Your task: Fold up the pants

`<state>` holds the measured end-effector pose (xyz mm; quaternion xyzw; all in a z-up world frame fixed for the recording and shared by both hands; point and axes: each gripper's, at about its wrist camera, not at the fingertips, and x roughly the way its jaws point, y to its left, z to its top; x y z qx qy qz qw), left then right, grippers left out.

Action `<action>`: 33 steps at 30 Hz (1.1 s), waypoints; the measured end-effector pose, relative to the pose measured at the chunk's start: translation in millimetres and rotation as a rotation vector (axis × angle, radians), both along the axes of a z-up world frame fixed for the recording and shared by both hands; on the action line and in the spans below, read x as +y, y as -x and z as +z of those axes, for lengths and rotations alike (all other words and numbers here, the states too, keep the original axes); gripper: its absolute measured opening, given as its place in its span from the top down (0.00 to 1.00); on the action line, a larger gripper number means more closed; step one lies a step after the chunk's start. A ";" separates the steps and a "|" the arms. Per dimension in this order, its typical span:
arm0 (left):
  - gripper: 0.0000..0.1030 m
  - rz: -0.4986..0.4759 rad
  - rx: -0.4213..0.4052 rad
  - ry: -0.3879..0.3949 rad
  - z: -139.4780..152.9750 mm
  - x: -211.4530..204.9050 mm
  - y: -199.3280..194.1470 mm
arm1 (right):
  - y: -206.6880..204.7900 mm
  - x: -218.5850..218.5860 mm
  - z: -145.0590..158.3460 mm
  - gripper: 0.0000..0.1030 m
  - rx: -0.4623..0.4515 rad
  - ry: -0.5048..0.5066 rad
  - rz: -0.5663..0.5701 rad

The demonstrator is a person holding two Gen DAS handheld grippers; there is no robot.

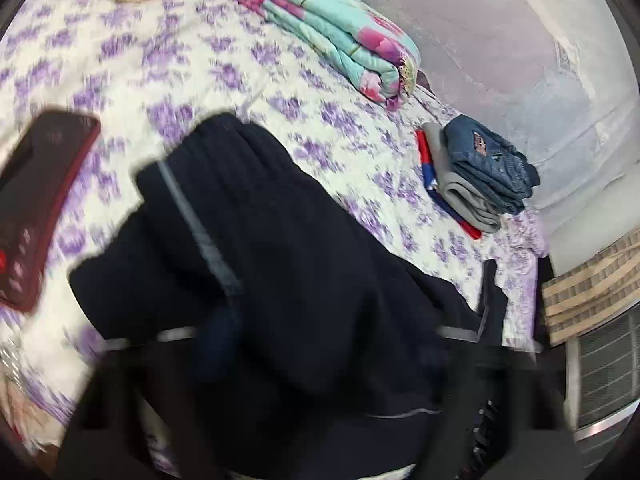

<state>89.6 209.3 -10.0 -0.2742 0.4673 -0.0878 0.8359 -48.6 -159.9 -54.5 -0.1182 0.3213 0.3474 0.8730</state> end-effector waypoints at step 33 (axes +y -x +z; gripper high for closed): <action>0.24 -0.269 -0.307 -0.454 56.5 -88.6 109.5 | -118.1 -87.3 91.2 0.03 -0.034 0.192 -0.735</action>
